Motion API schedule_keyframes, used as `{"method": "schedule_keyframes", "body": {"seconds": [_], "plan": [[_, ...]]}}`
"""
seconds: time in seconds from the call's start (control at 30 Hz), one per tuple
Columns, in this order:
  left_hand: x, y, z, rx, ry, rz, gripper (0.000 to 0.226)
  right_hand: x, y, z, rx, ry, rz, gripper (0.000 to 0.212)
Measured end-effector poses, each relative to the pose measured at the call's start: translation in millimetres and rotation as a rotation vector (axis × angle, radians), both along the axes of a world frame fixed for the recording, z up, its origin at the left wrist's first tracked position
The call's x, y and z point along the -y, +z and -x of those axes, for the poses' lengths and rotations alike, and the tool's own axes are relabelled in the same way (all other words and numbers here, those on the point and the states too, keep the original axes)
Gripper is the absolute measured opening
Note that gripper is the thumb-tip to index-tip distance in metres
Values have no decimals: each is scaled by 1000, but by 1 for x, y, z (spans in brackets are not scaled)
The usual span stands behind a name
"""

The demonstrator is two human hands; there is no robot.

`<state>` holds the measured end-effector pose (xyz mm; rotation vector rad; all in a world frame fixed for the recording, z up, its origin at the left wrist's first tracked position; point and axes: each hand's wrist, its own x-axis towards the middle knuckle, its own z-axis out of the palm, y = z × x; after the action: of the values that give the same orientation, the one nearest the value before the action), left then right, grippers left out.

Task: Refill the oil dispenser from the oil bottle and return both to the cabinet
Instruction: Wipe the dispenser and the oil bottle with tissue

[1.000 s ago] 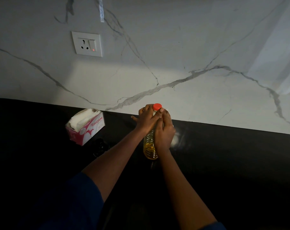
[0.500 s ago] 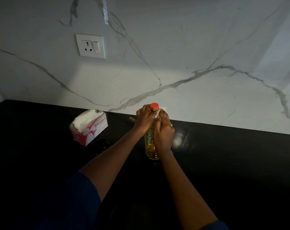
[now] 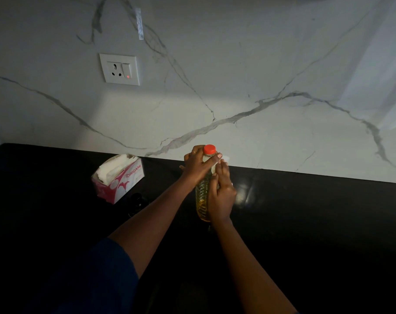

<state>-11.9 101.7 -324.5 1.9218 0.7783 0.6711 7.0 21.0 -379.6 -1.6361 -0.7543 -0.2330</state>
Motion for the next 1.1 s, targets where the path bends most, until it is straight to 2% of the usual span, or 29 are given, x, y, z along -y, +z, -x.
{"method": "schedule_keyframes", "body": {"seconds": [0.13,0.27,0.37,0.5,0.6,0.73,0.83,0.97,1.1], "plan": [[4,0,-1,80,-27,42,69,-4,19,-19,-203,5,-92,33],[6,3,-6,10,112,-122,49,-1,28,-37,-509,128,-93,29],[10,3,-6,87,130,-55,46,6,23,-32,-602,83,-151,29],[11,-1,-6,164,103,0,40,7,10,-6,-574,-100,-249,29],[7,-8,-5,162,78,-83,25,6,1,12,-432,-102,-207,37],[12,0,-3,128,71,-105,20,1,8,-1,-352,-75,-158,37],[13,4,0,107,33,-72,35,2,23,-21,-428,17,-137,31],[10,6,4,106,-61,-3,36,10,23,-42,-632,165,-90,34],[6,11,8,92,-130,54,33,16,5,-25,-615,80,-151,33]]}}
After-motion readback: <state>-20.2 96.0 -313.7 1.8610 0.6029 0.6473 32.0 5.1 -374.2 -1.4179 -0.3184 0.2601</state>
